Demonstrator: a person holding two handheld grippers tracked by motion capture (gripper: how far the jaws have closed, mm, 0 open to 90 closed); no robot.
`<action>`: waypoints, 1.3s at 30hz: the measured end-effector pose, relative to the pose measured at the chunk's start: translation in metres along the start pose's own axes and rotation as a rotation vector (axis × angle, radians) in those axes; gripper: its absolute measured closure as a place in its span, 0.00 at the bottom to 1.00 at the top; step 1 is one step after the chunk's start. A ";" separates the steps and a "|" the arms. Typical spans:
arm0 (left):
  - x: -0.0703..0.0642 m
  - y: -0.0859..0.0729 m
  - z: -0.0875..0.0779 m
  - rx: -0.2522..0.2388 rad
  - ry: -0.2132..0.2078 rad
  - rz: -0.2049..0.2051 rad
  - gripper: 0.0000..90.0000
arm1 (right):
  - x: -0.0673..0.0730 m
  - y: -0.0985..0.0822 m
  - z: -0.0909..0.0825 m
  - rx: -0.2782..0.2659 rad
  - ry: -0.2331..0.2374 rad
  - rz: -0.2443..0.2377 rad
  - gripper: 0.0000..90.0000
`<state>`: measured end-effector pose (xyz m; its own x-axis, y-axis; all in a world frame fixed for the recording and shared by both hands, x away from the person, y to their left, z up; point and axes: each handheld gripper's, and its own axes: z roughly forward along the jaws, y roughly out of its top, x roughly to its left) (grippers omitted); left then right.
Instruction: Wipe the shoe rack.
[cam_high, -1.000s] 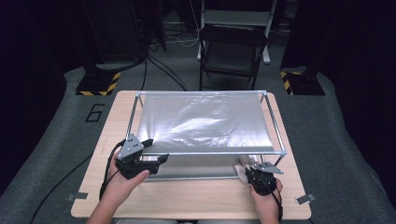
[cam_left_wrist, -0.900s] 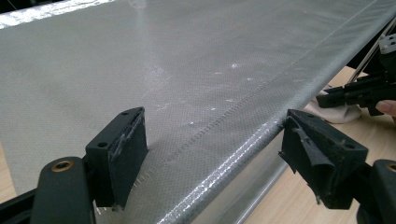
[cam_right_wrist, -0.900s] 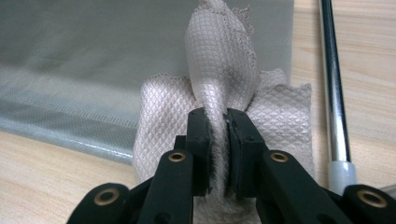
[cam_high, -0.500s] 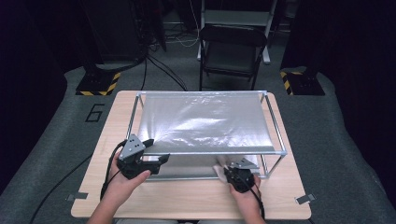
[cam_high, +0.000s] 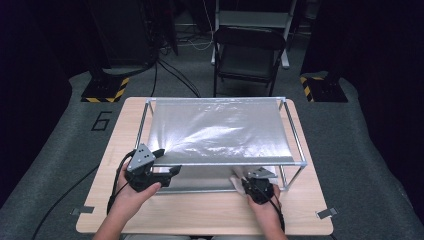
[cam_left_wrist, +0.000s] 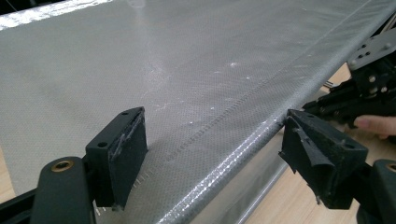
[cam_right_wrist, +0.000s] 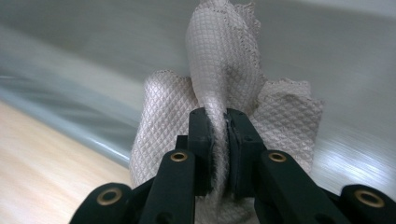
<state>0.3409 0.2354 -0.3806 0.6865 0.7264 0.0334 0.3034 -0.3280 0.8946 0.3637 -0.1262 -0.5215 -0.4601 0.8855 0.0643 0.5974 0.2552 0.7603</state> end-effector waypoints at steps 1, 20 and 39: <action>0.000 0.000 0.000 0.000 0.000 0.000 0.25 | -0.002 -0.002 -0.002 -0.006 -0.012 0.040 0.90; -0.002 0.000 0.002 -0.013 -0.011 -0.016 0.25 | 0.037 0.010 0.018 -0.013 0.049 -0.042 0.91; -0.002 0.000 0.003 -0.014 -0.019 -0.007 0.26 | 0.079 0.027 0.044 -0.010 0.182 -0.149 0.91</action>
<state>0.3416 0.2318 -0.3820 0.6967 0.7171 0.0189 0.2993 -0.3146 0.9008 0.3729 -0.0325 -0.5242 -0.6543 0.7534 0.0661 0.5082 0.3732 0.7762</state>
